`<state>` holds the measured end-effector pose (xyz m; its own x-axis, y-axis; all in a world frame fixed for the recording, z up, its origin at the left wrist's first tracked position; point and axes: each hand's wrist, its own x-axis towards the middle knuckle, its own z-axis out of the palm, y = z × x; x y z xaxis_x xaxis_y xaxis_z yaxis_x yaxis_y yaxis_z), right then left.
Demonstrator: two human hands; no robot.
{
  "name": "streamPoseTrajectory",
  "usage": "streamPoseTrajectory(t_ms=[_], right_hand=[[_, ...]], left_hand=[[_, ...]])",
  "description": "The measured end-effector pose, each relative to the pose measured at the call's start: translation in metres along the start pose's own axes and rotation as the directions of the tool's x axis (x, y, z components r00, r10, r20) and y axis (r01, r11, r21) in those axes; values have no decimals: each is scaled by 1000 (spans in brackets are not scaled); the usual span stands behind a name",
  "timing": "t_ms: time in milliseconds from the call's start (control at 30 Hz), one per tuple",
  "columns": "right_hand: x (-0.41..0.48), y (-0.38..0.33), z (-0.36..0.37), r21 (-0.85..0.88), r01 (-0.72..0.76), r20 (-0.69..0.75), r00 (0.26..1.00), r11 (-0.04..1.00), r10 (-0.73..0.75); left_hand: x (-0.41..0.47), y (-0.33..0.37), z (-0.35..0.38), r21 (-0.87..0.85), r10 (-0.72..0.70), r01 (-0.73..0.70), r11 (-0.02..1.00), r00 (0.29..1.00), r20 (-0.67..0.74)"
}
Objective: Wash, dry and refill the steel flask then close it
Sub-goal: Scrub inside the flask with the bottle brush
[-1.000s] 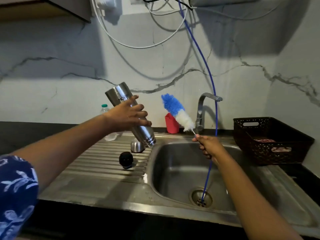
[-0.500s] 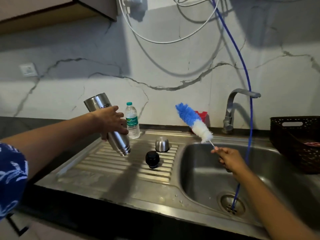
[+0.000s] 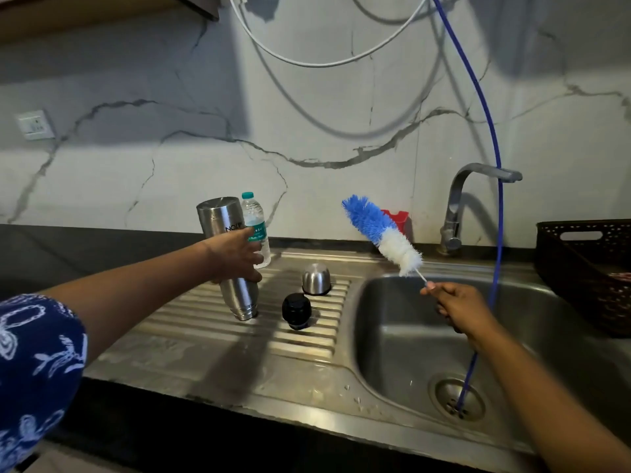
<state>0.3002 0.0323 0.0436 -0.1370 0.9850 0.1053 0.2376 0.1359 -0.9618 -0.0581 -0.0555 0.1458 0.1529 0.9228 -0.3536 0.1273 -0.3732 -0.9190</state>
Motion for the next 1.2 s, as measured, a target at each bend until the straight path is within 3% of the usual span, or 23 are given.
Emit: streamPoseTrajectory(t_ms=[433,733,833,900,1000,1100,1200], right_hand=[[-3,-3,-1,-29,27,17,1000,999,-26],[-1,0,-1,-40,8,30,1000,999,-6],[-1,1,-1,-34,3,30,1000,999,-2],[-1,3,-1,-19,-7,21,1000,1000,8],[-3,4,-3,-14,-14,16,1000,1000,14],[-6,4,-6,-17,-2,10,1000,1000,2],[-5,3,-8,-30,23,1,1000,999,-23]], left_hand=[[5,-7,-3,-38,67,-66,997,997,27],[-2,-8,-5,-113,15,-16,993,1000,-12],[-8,-12,-10,-224,-48,38,974,998,-42],[-9,-15,-18,-358,-134,74,931,980,-146],[7,-15,-35,-665,-333,82,743,907,-260],[47,1,-50,-925,-425,123,360,904,-45],[96,23,-56,-976,-362,215,39,913,187]])
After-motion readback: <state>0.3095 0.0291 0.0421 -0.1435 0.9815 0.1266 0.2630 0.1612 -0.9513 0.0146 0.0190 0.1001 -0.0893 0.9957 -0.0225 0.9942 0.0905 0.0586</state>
